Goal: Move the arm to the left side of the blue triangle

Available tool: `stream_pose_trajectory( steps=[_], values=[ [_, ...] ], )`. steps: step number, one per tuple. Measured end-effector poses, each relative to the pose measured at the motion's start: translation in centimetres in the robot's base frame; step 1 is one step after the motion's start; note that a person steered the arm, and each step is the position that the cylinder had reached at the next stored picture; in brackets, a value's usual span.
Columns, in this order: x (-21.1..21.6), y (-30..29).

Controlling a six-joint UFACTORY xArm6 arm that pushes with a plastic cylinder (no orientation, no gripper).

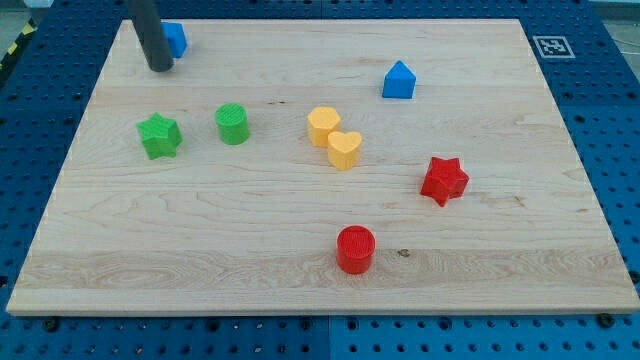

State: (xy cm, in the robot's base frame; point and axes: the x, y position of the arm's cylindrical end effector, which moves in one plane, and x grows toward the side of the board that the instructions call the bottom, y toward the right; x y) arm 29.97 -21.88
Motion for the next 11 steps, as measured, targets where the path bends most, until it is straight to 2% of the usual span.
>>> stream_pose_trajectory(
  steps=[2, 4, 7, 11],
  values=[
    [0.1, 0.1],
    [0.3, 5.0],
    [0.7, 16.3],
    [3.1, 25.7]
  ],
)
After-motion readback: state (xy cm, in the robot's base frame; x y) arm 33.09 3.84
